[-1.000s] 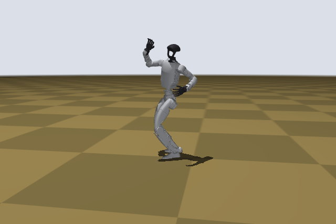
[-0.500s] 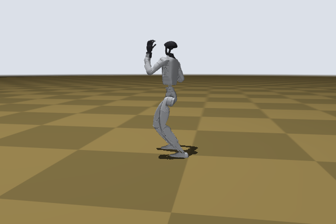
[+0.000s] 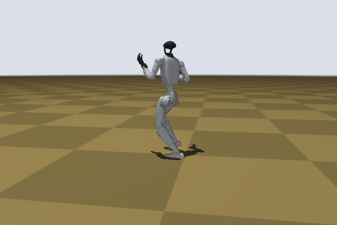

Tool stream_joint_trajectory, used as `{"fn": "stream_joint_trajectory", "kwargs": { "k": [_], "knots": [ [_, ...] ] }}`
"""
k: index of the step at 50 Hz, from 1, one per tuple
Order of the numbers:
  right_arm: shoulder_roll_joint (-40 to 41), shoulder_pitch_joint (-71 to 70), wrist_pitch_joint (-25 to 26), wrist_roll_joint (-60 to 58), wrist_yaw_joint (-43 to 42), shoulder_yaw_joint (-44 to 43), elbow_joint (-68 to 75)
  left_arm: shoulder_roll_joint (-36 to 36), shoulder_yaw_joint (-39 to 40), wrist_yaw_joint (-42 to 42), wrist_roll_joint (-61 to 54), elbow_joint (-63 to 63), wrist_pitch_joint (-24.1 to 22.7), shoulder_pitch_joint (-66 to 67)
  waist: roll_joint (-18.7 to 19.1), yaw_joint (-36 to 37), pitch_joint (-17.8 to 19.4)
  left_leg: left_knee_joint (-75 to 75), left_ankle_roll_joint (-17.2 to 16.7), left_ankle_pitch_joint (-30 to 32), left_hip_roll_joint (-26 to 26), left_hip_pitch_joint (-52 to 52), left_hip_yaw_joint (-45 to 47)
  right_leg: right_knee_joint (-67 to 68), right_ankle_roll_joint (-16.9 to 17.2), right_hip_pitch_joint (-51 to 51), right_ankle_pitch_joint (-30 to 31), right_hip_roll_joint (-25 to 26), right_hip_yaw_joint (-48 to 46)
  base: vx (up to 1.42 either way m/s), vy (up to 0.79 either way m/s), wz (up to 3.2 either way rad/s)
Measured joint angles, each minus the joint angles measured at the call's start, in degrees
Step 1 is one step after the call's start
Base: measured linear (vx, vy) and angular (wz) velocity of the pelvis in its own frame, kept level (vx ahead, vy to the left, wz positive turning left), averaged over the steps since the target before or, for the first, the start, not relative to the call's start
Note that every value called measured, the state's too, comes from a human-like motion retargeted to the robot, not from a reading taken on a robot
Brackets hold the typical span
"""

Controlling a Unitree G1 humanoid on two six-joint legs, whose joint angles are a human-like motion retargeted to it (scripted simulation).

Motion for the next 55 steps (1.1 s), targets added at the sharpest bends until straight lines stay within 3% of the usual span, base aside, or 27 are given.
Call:
{"fn": "stream_joint_trajectory", "kwargs": {
  "k": [5, 10, 15, 20, 25, 33, 38, 43, 50, 55],
  "knots": [
    [2.4, -4.4, 1.8, -1.9, 2.9, -1.7, 1.7, -4.7, 0.1, -10.8, -5.4, 3.0, 4.3, 14.6, -9.1, 6.9, 0.6, 1.3, 2.5, -2.2, -4.0, 0.8, -0.8, 8.3, -3.1, 4.2, -3.8, -7.4, -0.5, -0.08, 0.05, -0.17],
    [2.0, -10.0, 4.1, -2.7, 9.1, -2.9, 4.9, -6.4, 0.1, -21.9, -6.0, 7.4, 9.6, 27.8, -17.9, 15.0, 2.5, 3.4, 4.7, -4.4, -7.5, 0.9, -2.6, 11.6, -3.8, 9.0, -6.9, -12.2, 0.6, -0.10, -0.04, 0.02],
    [-1.5, -13.6, 5.9, -0.8, 17.0, -0.5, 10.5, -5.7, 1.2, -29.6, -3.5, 8.5, 13.0, 35.7, -23.6, 22.5, 4.3, 7.4, 5.0, -5.9, -7.7, -2.1, -4.7, 9.7, -3.9, 11.1, -11.0, -13.3, 1.1, -0.14, -0.16, 0.10],
    [-5.7, -13.6, 6.5, 3.9, 25.5, 5.3, 17.9, -4.4, 2.3, -32.7, -0.4, 5.8, 14.0, 36.2, -26.4, 27.4, 4.4, 10.9, 3.1, -5.9, -6.3, -8.1, -8.7, 3.3, -2.5, 10.6, -16.9, -10.5, 0.0, -0.15, -0.24, 0.12],
    [-7.7, -12.2, 5.8, 10.6, 31.7, 11.6, 25.0, -2.9, 2.9, -33.0, 1.3, 2.7, 13.4, 31.1, -22.8, 31.4, 2.8, 18.4, -0.7, -5.9, -3.7, -16.2, -23.8, -4.6, -3.8, 10.8, -22.1, -1.5, -4.2, -0.13, -0.24, -0.61],
    [-7.1, -10.8, 5.2, 22.7, 36.1, 16.7, 32.0, 1.2, -0.9, -32.8, 0.6, 3.7, 10.9, 19.7, -11.3, 28.3, -0.5, 25.9, -3.0, -5.9, 12.6, -20.5, -21.1, -16.1, -4.7, 11.9, -19.5, 8.6, -9.8, -0.10, -0.07, -0.48],
    [-5.7, -9.1, 5.2, 25.1, 36.6, 17.2, 32.8, 2.6, -4.1, -33.2, 0.3, 7.3, 10.9, 15.7, -4.2, 25.2, -1.3, 25.6, -3.3, -5.9, 16.7, -16.6, -18.3, -20.8, -3.9, 12.6, -16.6, 12.6, -10.2, -0.06, 0.08, -0.59],
    [-5.0, -7.2, 5.5, 23.0, 35.8, 17.4, 32.2, 3.5, -6.3, -32.7, 2.8, 12.0, 11.5, 13.4, -2.0, 20.1, -2.6, 16.9, -2.8, -5.9, 10.8, -12.9, -15.5, -20.6, -1.9, 9.7, -15.5, 9.1, -7.6, -0.06, 0.16, -0.04],
    [-5.4, -5.6, 6.9, 14.7, 35.5, 17.2, 28.4, 6.4, -7.8, -32.7, 11.6, 16.5, 12.7, 12.3, -5.1, 12.7, -3.7, 4.6, 0.7, -5.9, -2.8, -9.5, -12.6, -15.8, 2.1, 3.0, -14.8, -1.7, -0.5, -0.06, 0.19, 0.32],
    [-5.8, -5.6, 8.2, 8.2, 35.8, 16.6, 25.7, 8.7, -7.8, -33.3, 17.2, 17.6, 13.5, 13.1, -6.8, 11.2, -2.4, 0.4, 1.7, -5.9, -7.1, -6.3, -10.7, -14.2, 3.3, 1.4, -12.4, -5.6, 1.8, -0.04, 0.15, -0.14]
  ]
}}
